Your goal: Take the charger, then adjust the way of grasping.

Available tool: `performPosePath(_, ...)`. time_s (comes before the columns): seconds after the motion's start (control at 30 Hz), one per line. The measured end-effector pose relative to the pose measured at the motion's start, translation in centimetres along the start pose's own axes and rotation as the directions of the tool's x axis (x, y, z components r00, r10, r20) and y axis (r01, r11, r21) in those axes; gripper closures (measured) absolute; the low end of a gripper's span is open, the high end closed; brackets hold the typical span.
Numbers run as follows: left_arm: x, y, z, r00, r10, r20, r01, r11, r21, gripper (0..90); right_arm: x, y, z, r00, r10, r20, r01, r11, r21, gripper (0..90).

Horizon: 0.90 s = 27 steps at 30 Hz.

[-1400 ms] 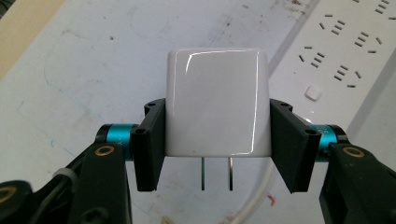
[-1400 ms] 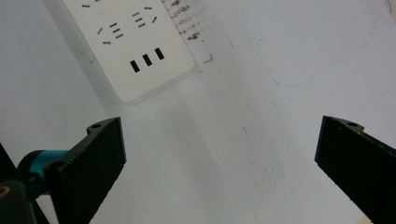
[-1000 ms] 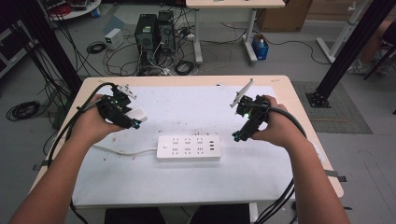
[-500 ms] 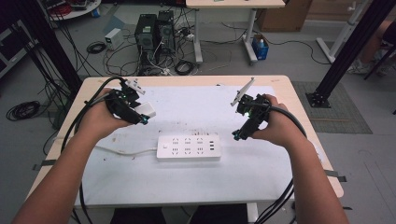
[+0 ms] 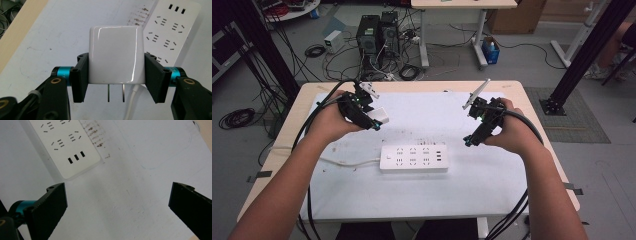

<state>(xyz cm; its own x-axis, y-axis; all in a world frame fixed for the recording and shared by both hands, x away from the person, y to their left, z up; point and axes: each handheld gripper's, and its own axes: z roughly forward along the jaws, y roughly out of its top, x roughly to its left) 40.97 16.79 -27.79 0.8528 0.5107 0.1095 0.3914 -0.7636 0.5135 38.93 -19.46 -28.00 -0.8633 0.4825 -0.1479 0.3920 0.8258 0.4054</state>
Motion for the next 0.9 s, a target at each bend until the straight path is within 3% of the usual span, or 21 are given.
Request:
performPosePath(0.4, 1.0, -0.1, 0.3, 0.9998, -0.013, -0.015, 0.013, 0.9999, 0.004, 42.5, -0.4, 0.7, 0.7, 0.9999, -0.009, -0.012, 0.009, 1.0, 0.004, 1.3)
performPosePath(0.7, 1.1, 0.6, 0.8, 0.9997, 0.022, -0.008, -0.022, 0.9997, -0.007, 42.5, -0.8, 0.6, 0.8, 0.9999, 0.007, -0.012, -0.007, 1.0, -0.005, 1.3)
performPosePath(0.9, 0.3, 1.0, 1.1, 0.9971, 0.076, -0.003, -0.077, 0.9967, -0.027, 42.5, -0.7, 0.7, 0.8, 0.9994, 0.023, -0.026, -0.024, 0.999, -0.021, 1.3)
